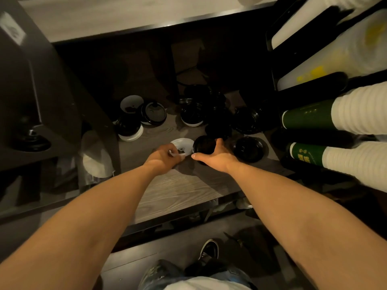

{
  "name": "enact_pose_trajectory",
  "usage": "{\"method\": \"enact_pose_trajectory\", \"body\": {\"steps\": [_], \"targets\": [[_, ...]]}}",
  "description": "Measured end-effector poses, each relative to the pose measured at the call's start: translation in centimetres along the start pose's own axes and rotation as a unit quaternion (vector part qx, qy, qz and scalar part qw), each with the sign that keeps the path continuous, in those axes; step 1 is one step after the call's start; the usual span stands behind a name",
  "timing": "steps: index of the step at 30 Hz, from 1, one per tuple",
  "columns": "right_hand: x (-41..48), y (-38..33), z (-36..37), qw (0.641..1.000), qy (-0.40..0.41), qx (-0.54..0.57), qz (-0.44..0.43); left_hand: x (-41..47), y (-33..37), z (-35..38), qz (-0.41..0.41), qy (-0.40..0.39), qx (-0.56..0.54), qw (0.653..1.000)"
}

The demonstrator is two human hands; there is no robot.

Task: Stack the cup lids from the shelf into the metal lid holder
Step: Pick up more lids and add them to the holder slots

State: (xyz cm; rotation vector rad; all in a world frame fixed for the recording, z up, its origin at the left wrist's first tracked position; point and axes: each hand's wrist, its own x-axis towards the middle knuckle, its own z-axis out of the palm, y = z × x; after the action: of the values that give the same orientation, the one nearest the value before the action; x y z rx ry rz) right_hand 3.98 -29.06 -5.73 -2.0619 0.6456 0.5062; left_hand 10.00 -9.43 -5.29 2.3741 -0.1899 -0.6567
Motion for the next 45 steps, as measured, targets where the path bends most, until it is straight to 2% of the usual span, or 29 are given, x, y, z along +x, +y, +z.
{"method": "enact_pose_trajectory", "body": {"steps": [6, 13, 18, 22, 26, 31, 33, 37, 41, 45], "targets": [[-1.1, -2.0, 2.0, 0.999, -0.045, 0.022, -0.013, -1.3, -0.8, -2.0, -0.032, 0.029, 0.012, 0.999], [-3.9, -4.8, 4.3, 0.998, -0.040, 0.052, 0.001, -4.5, -2.4, -4.8, -0.057, 0.020, -0.018, 0.998], [-7.1, -6.8, 7.3, 0.994, -0.013, 0.088, -0.055, -8.4, -4.1, -7.6, -0.064, 0.021, -0.067, 0.996], [-10.5, -9.0, 10.6, 0.993, -0.020, 0.074, -0.094, -12.1, -6.3, -10.3, -0.072, 0.041, -0.088, 0.993], [-14.1, -10.8, 14.2, 0.986, -0.042, 0.128, -0.101, -16.3, -8.5, -12.7, -0.060, 0.055, -0.078, 0.994], [-17.6, -14.5, 18.5, 0.969, -0.103, 0.209, -0.080, -20.6, -11.5, -15.1, -0.093, 0.101, -0.102, 0.985], [-18.6, -16.0, 20.0, 0.963, -0.112, 0.234, -0.075, -22.4, -12.7, -16.2, -0.075, 0.132, -0.079, 0.985], [-20.6, -18.5, 21.9, 0.960, -0.135, 0.237, -0.070, -24.7, -14.7, -18.0, 0.016, 0.194, -0.032, 0.980], [-22.3, -20.6, 22.8, 0.959, -0.151, 0.229, -0.074, -27.2, -15.9, -20.3, 0.105, 0.131, 0.010, 0.986], [-23.3, -22.9, 23.3, 0.957, -0.162, 0.224, -0.089, -28.7, -16.6, -22.8, 0.121, 0.125, 0.013, 0.985]]}}
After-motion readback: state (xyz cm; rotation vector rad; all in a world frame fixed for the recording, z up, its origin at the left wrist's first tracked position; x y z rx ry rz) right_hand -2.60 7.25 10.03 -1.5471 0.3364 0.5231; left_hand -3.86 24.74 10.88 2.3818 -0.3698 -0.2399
